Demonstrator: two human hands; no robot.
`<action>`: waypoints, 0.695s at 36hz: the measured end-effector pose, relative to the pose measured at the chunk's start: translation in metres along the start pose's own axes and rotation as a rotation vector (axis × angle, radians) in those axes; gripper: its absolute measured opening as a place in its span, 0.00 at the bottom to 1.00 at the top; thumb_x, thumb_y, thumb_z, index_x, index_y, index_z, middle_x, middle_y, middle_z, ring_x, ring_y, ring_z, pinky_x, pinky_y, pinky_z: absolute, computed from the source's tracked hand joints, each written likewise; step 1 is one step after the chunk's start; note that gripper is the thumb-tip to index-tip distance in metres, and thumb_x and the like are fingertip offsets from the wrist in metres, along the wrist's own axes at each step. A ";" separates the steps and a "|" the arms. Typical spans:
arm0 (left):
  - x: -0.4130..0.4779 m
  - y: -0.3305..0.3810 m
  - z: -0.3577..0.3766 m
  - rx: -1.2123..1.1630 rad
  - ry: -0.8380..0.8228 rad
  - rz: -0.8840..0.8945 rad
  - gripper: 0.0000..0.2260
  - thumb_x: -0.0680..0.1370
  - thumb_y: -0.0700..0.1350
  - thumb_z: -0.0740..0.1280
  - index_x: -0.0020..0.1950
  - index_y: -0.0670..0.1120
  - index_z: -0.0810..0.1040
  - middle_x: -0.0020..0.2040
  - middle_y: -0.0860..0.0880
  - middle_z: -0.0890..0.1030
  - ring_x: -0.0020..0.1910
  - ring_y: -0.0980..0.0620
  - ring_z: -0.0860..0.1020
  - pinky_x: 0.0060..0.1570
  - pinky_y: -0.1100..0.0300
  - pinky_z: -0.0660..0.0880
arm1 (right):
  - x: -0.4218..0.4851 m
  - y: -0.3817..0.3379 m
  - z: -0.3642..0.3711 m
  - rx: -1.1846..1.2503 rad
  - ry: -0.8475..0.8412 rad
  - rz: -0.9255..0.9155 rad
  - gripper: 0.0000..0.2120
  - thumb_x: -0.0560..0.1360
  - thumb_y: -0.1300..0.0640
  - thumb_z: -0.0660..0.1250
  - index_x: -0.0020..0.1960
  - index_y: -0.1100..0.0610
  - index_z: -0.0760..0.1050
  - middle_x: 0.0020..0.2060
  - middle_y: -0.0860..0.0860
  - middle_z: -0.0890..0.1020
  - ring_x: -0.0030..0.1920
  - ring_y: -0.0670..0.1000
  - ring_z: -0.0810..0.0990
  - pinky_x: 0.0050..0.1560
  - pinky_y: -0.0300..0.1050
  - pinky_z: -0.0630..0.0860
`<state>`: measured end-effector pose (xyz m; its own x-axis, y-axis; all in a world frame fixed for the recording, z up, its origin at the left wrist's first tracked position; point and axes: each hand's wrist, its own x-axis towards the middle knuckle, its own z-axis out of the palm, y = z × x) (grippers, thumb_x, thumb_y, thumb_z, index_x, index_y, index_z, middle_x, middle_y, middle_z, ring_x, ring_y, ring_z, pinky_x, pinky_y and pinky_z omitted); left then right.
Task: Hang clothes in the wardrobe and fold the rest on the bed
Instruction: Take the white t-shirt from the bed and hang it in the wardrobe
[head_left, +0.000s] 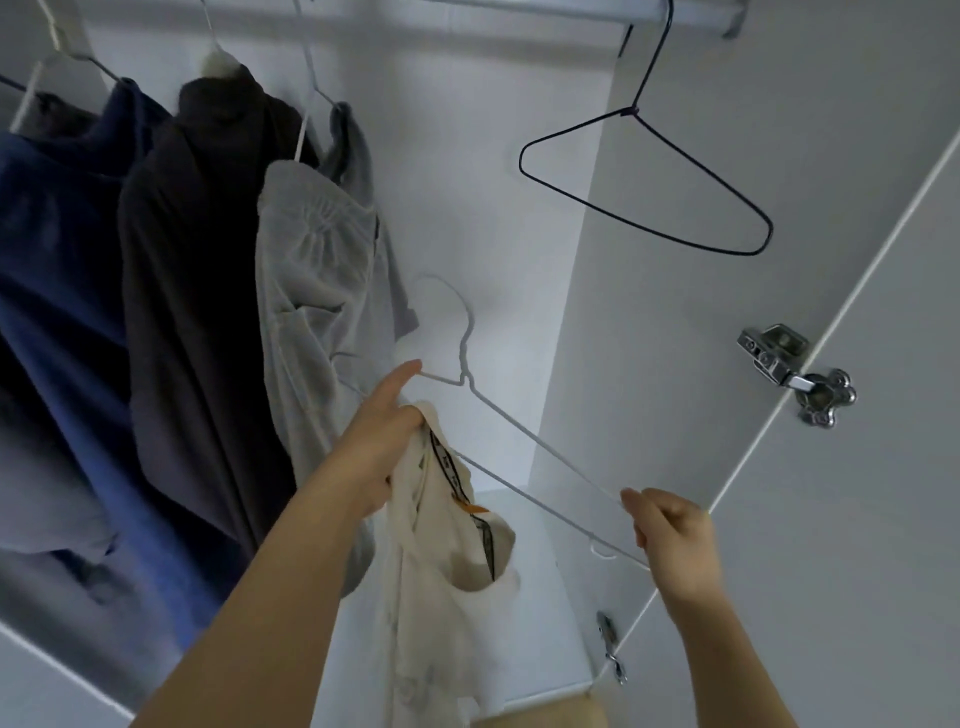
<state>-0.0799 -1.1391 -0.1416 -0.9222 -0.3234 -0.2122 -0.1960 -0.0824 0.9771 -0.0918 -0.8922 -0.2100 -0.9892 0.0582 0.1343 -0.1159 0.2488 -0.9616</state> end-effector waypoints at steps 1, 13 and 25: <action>0.002 0.000 0.001 0.035 0.007 0.001 0.24 0.80 0.38 0.58 0.67 0.65 0.67 0.70 0.47 0.65 0.60 0.43 0.73 0.57 0.47 0.75 | 0.000 0.001 -0.002 0.013 -0.013 -0.004 0.19 0.75 0.63 0.66 0.28 0.61 0.63 0.27 0.55 0.59 0.28 0.49 0.57 0.27 0.39 0.54; 0.011 -0.006 0.017 0.267 0.096 0.113 0.13 0.77 0.35 0.56 0.39 0.51 0.73 0.38 0.47 0.73 0.34 0.51 0.70 0.34 0.59 0.66 | 0.002 -0.022 0.014 -0.266 -0.338 -0.001 0.17 0.72 0.56 0.70 0.29 0.57 0.67 0.23 0.44 0.66 0.27 0.43 0.65 0.30 0.35 0.62; -0.005 -0.017 0.018 0.338 0.104 0.104 0.12 0.78 0.38 0.59 0.57 0.52 0.68 0.43 0.49 0.73 0.39 0.51 0.75 0.38 0.59 0.73 | 0.004 -0.059 0.062 -0.164 -0.205 -0.034 0.18 0.76 0.47 0.63 0.35 0.59 0.68 0.28 0.52 0.68 0.30 0.48 0.65 0.33 0.39 0.63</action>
<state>-0.0777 -1.1190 -0.1567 -0.9074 -0.4095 -0.0948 -0.2184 0.2666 0.9387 -0.0940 -0.9669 -0.1678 -0.9844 -0.1462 0.0982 -0.1498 0.4021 -0.9033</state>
